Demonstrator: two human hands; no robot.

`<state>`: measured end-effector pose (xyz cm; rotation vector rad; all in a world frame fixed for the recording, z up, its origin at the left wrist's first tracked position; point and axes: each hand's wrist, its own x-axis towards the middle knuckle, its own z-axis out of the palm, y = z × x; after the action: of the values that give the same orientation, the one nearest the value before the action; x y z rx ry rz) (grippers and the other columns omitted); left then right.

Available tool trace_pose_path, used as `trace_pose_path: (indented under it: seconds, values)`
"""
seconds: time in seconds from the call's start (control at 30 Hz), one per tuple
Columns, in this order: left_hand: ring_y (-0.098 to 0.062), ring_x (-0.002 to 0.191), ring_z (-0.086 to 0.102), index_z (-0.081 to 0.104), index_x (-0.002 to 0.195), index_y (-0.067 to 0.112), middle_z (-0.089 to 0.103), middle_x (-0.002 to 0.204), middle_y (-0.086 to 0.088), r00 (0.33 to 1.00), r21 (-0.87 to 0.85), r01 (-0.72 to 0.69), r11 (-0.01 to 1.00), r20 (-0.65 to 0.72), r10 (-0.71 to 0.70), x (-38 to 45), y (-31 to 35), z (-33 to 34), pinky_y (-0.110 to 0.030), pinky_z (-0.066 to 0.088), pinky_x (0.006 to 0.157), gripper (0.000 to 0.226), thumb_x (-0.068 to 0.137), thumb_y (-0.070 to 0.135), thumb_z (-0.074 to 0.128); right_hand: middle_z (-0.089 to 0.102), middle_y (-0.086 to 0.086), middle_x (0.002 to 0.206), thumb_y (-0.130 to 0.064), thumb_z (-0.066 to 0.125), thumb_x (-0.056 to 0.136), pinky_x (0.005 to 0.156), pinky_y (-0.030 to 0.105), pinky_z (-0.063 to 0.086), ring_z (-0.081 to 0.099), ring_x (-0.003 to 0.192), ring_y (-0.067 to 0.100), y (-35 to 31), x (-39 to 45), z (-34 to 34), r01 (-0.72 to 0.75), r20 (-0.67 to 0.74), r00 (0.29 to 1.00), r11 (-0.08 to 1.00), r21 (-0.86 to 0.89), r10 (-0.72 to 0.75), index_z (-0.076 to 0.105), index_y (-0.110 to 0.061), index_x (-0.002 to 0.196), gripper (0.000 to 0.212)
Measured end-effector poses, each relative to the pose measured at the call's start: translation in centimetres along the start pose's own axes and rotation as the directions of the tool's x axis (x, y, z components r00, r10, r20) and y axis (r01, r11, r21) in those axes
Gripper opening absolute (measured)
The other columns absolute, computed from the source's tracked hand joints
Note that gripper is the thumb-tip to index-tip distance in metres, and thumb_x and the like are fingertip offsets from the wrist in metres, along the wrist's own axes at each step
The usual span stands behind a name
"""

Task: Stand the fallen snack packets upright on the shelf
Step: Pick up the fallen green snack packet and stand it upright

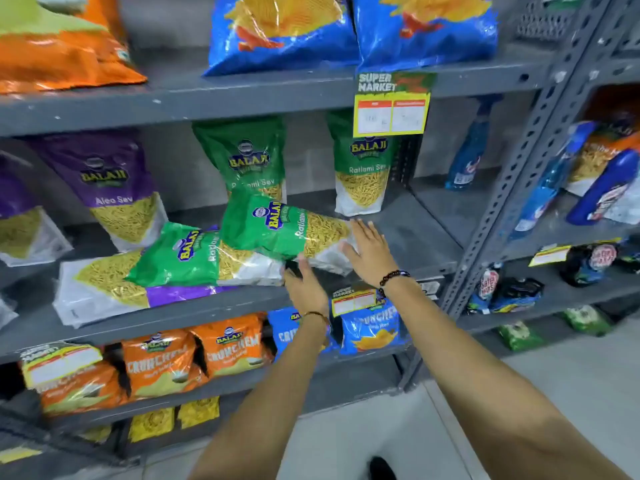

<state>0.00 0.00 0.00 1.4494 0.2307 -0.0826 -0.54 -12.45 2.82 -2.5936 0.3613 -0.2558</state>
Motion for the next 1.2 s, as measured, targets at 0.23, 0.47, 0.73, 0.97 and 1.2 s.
trace_pose_path:
  seconds: [0.23,0.47,0.73,0.97,1.2]
  values:
    - [-0.020,0.139,0.030,0.029,0.144,0.018,0.031,0.151,-0.001,0.965,-0.459,0.147,0.876,-0.129,-0.229,2.9,0.2,6.4,-0.033,0.026,0.108,0.070,0.088,0.060,0.038,0.021,0.013,0.157,-0.039,0.041,0.095,0.117,0.047,0.017,0.015,0.145,0.029,3.3,7.5,-0.9,0.018,0.194,0.979,0.982,0.186,-0.055,0.020,-0.009,0.147,0.064]
    - [-0.018,0.128,0.045,0.037,0.140,0.017,0.042,0.146,-0.003,0.965,-0.650,-0.034,0.759,-0.220,-0.145,5.4,-0.6,8.0,-0.036,0.031,0.113,0.064,0.090,0.058,0.034,0.022,0.012,0.157,-0.046,0.038,0.094,0.116,0.039,0.021,0.022,0.144,0.026,3.8,11.5,-0.1,0.022,0.351,0.930,0.968,0.252,-0.112,0.023,-0.011,0.147,0.065]
    - [-0.025,0.118,0.054,0.049,0.127,0.026,0.055,0.132,-0.005,0.980,-0.688,-0.015,0.725,-0.153,-0.125,5.8,-0.1,8.1,-0.041,0.040,0.105,0.056,0.088,0.063,0.031,0.061,0.011,0.128,-0.044,0.042,0.092,0.101,0.037,0.042,0.053,0.120,0.028,4.9,11.3,0.3,-0.004,0.286,0.950,0.914,0.407,-0.123,0.058,-0.013,0.122,0.046]
    - [-0.024,0.135,0.039,0.042,0.138,0.027,0.043,0.146,-0.003,0.981,-0.526,0.171,0.833,0.011,-0.194,4.2,-0.6,5.7,-0.045,0.028,0.116,0.065,0.084,0.063,0.040,0.070,0.000,0.106,-0.055,0.055,0.081,0.080,0.026,0.042,0.060,0.099,0.017,7.1,8.5,-1.6,-0.254,0.262,0.961,0.673,0.695,0.092,0.067,-0.025,0.090,0.033]
    - [-0.029,0.114,0.061,0.057,0.126,0.026,0.067,0.121,-0.009,0.921,-0.424,0.304,0.853,0.358,-0.150,-0.1,0.2,4.2,-0.048,0.049,0.096,0.062,0.084,0.067,0.039,0.076,0.004,0.099,-0.055,0.062,0.075,0.077,0.036,0.057,0.072,0.094,0.020,8.4,4.0,-3.9,-0.561,0.588,0.804,0.213,0.800,-0.089,0.078,-0.024,0.087,0.036]
